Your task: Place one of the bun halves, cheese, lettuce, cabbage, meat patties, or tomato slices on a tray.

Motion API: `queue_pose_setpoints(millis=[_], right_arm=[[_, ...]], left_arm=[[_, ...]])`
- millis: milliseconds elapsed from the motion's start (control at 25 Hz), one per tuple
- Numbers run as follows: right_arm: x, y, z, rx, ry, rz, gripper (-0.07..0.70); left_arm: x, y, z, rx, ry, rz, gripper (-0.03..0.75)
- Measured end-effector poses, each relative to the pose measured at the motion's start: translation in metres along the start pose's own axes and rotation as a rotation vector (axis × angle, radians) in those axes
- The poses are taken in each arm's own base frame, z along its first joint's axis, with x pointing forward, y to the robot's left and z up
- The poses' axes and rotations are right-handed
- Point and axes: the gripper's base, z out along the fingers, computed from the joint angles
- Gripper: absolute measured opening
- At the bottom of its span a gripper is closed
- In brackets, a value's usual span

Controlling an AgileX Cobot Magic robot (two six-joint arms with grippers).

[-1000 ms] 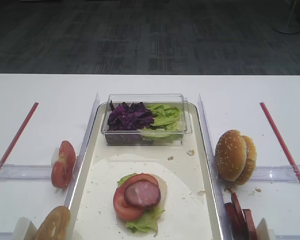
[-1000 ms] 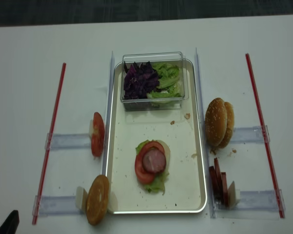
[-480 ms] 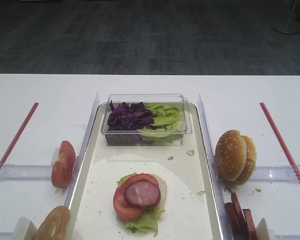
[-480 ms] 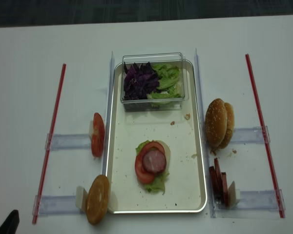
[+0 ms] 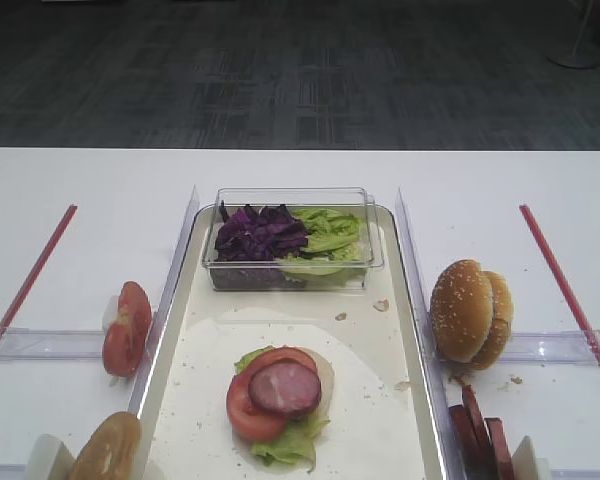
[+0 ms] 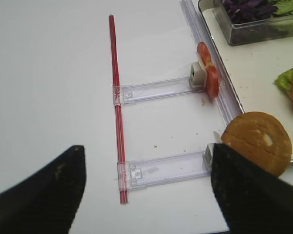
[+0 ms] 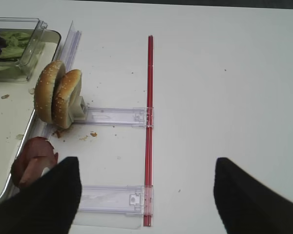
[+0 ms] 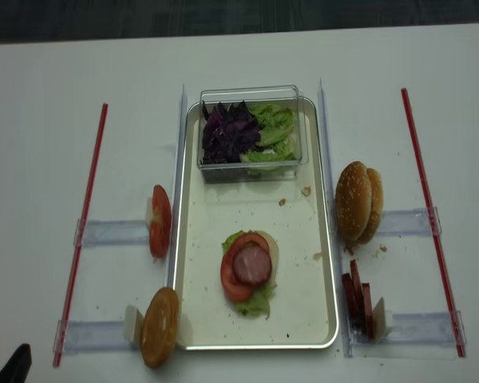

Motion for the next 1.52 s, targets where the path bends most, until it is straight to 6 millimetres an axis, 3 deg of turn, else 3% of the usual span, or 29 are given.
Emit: queue_pose_setpoints(millis=[880,1520], right_arm=[[0.0000,0.0000,0.0000,0.000,0.000,0.000,0.517],[0.0000,0.0000,0.0000,0.000,0.000,-0.001,0.419]], left_arm=[[0.0000,0.0000,0.0000,0.000,0.000,0.000,0.492],[0.0000,0.0000,0.0000,0.000,0.000,0.000,0.492]])
